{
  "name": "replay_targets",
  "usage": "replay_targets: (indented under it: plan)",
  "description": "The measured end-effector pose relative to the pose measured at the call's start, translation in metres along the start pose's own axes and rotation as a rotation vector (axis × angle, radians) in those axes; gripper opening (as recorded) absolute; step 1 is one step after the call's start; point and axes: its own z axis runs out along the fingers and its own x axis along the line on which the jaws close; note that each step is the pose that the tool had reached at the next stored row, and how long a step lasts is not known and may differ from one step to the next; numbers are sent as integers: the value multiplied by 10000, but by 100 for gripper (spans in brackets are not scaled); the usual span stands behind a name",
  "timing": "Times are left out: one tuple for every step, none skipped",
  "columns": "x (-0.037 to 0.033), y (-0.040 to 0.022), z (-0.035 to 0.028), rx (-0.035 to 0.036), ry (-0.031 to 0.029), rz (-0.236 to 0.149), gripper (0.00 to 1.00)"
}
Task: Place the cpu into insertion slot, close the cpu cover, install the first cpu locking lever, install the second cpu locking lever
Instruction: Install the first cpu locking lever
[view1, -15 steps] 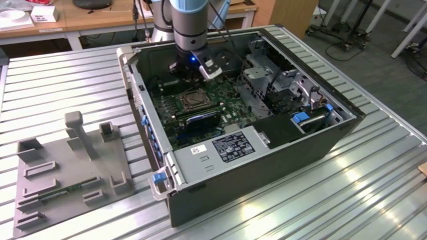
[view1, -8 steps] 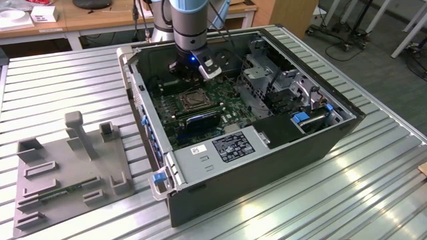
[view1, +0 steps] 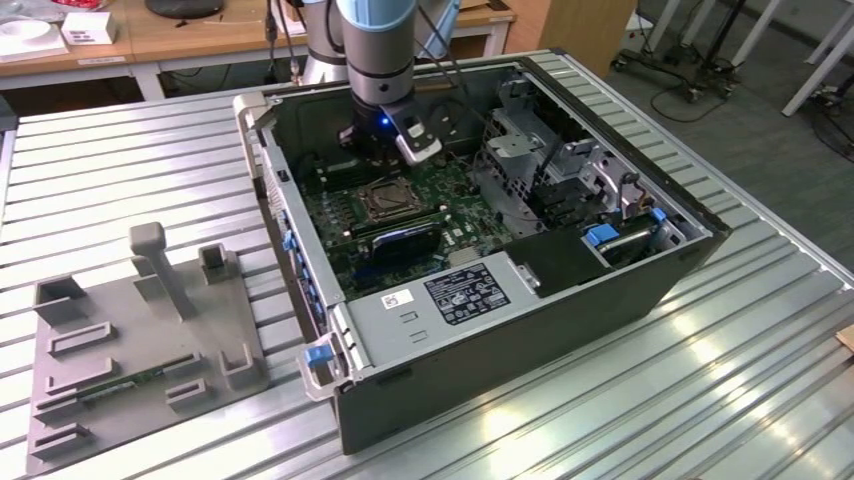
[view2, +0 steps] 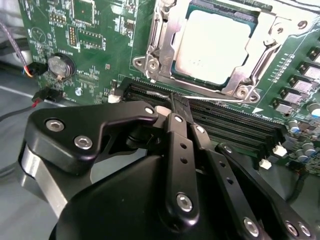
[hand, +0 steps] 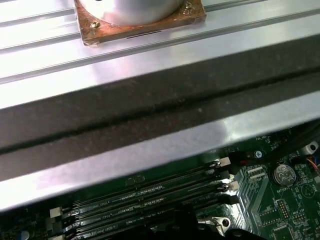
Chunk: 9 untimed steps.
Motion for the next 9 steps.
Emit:
replay_targets:
  plan:
    - [0, -4, 6, 6, -14, 56, 11]
    - [0, -7, 10, 12, -28, 110, 11]
    - [0, -13, 21, 21, -58, 219, 11]
    - [1, -15, 25, 25, -67, 256, 11]
    - [1, -16, 27, 29, -73, 280, 11]
    - [1, -16, 27, 33, -78, 297, 11]
    - [1, -16, 28, 34, -82, 314, 11]
    - [1, -15, 29, 33, -87, 330, 11]
    - [2, -14, 30, 33, -92, 345, 11]
